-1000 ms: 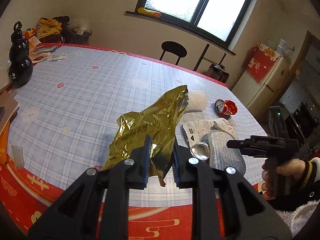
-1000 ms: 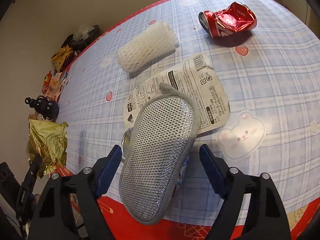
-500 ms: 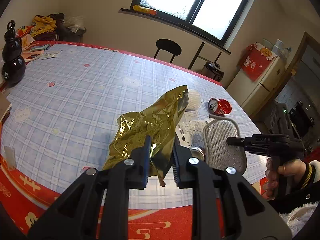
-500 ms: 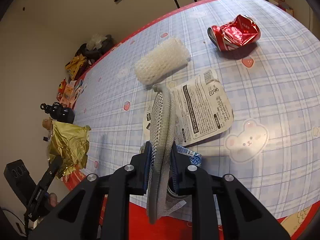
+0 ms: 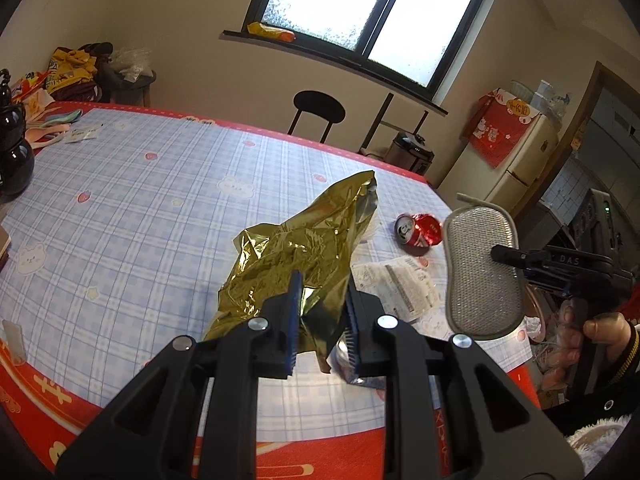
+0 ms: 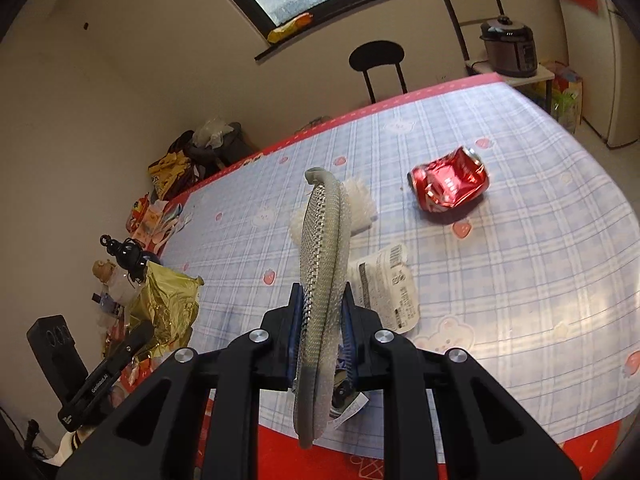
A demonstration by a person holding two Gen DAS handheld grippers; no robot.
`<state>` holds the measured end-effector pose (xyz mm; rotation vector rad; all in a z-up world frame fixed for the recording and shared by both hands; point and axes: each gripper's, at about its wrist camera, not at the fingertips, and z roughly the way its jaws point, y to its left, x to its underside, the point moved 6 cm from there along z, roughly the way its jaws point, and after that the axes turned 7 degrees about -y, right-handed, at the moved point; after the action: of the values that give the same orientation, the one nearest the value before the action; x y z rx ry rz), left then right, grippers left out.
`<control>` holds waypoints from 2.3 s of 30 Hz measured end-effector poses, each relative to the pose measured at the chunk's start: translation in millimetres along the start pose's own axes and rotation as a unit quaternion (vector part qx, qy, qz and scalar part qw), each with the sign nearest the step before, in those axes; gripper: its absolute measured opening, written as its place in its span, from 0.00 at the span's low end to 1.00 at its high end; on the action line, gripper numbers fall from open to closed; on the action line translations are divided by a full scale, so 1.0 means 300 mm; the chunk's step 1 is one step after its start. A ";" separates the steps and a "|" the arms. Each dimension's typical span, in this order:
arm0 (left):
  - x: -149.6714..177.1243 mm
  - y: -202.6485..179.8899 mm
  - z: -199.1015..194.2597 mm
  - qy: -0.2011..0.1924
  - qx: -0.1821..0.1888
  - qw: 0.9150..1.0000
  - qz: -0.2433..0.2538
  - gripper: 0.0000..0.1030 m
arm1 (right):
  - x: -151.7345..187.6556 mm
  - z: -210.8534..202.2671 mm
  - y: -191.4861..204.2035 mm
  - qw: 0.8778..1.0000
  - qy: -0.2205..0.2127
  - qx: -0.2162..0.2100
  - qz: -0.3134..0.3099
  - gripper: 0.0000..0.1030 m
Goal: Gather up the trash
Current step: 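Carry the silver mesh pad with the right tool into the bin and release, then carry the gold foil with the left tool over the bin and release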
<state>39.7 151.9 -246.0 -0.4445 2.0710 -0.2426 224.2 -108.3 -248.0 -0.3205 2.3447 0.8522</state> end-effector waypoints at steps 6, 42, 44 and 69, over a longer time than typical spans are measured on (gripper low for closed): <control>-0.059 -0.084 0.004 -0.017 0.013 1.000 0.004 0.21 | -0.118 -0.151 -0.068 0.998 -0.060 0.018 -0.018 0.18; -0.022 -0.906 0.243 -0.005 0.073 0.994 0.078 0.21 | -0.409 -0.879 -1.192 0.943 -0.195 0.267 0.040 0.19; -0.019 -0.929 0.248 -0.003 0.076 0.994 0.082 0.21 | -0.435 -0.904 -1.209 0.939 -0.205 0.273 0.047 0.25; 0.044 -1.567 0.520 0.053 0.273 0.940 0.198 0.22 | -0.345 -1.258 -1.149 0.904 -0.246 0.350 0.032 0.95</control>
<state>267.9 -281.7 -173.9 0.3268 2.0348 -0.5855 270.9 -613.5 -127.5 0.2529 2.0122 0.0497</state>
